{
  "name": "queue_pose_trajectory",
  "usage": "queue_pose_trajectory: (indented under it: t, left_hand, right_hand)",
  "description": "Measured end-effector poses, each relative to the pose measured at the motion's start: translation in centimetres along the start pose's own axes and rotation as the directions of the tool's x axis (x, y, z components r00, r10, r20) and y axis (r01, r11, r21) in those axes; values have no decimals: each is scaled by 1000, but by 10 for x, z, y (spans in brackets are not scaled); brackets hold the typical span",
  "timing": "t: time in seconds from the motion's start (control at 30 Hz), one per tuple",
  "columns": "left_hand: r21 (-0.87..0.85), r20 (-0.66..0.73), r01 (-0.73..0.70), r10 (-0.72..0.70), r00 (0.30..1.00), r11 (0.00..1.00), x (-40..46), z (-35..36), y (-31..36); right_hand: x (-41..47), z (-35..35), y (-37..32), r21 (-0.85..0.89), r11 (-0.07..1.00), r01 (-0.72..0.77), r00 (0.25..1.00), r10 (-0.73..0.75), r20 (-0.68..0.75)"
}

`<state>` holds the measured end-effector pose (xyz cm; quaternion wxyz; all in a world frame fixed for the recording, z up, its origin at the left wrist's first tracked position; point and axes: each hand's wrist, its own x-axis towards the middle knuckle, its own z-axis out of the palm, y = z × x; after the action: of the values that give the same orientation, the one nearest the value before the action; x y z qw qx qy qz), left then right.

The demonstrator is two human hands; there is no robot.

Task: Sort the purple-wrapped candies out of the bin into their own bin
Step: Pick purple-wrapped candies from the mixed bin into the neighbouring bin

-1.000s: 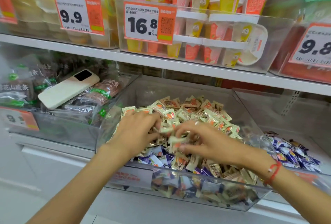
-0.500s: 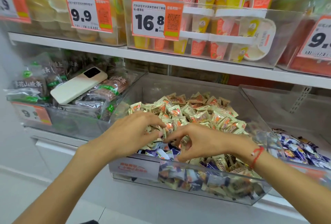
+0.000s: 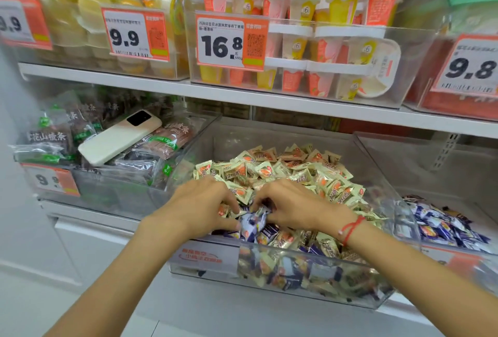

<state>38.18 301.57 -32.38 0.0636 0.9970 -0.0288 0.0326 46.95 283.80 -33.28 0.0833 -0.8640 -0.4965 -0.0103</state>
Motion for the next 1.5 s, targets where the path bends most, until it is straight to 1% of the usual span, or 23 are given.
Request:
queue_pose_trajectory:
  t: [0.1,0.17,0.23,0.3,0.37,0.43,0.5,0.57,0.63,0.7,0.8,0.87,0.93,1.0,1.13,1.2,1.27,1.3,1.33,1.4,1.43,1.47,1.5]
  left_hand:
    - [43,-124,26,-20,992,999,6,2,7]
    - [81,-172,-3,17,985,997,8,1,10]
    - [89,-171,-61,76,982,994,9,-1,12]
    - [64,-77,-140,145,986,988,11,-3,13]
    - [65,85,-187,181,980,980,14,-2,14]
    - [107,193,-199,176,965,974,17,3,14]
    - [125,225,-197,165,960,972,19,8,14]
    - [97,168,-181,163,972,979,19,9,13]
    - [17,73,-131,129,989,991,14,5,9]
    - [-88,-67,-66,60,996,994,5,0,3]
    - [-252,-278,24,-96,956,967,-1,-3,-1]
    - [-317,-323,68,-175,930,946,-1,-1,2]
    - [-292,-337,98,-198,920,952,-4,2,6]
    - [-273,-372,97,-198,907,957,-7,4,8]
    - [-263,-434,61,-175,884,963,-10,2,16]
    - [-259,-428,48,-159,890,965,-10,3,21]
    - [-244,-413,26,-128,902,969,-9,5,27]
    - [-245,-404,11,-112,908,970,-8,7,30]
    - [-254,-397,-6,-98,913,967,-8,10,33]
    - [-266,-390,-29,-79,918,964,-6,13,38]
    - [-263,-390,-44,-64,919,964,-4,14,41]
    - [-265,-385,-66,-43,922,962,-2,14,45]
    - [-281,-375,-94,-19,927,955,0,13,49]
  right_hand:
    - [-14,-8,17,-42,992,-117,985,110,-136]
    - [-27,-18,31,-40,972,-232,950,217,-226]
    - [-39,-28,39,34,956,-291,928,291,-234]
    - [-44,-32,35,126,964,-234,946,255,-199]
    - [-41,-29,23,196,973,-118,978,149,-147]
    - [-34,-20,13,150,988,-37,992,54,-111]
    - [-27,-13,7,50,999,-7,999,10,-53]
    - [-21,-9,6,-35,999,-30,996,33,83]
    - [-15,-5,6,-100,994,-43,981,60,183]
    - [-7,0,4,-171,985,5,981,29,194]
    - [3,4,-3,-211,976,49,982,-9,189]
    - [5,3,-6,-207,975,79,983,-41,178]
    - [0,-1,-5,-179,980,82,984,-50,172]
    - [-10,-8,1,-121,992,47,989,-29,144]
    - [-39,-28,9,122,991,-47,996,56,-72]
    - [-55,-34,9,203,975,-90,986,116,-121]
    - [-74,-38,13,277,949,-152,953,215,-214]
    - [-85,-40,17,319,929,-189,918,282,-279]
    - [-98,-44,21,365,906,-213,870,346,-351]
    - [-126,-53,32,440,868,-231,744,448,-495]
    - [-139,-57,40,438,863,-252,675,481,-559]
    - [-151,-61,50,405,862,-305,615,503,-607]
    - [-161,-65,61,350,852,-390,571,522,-633]
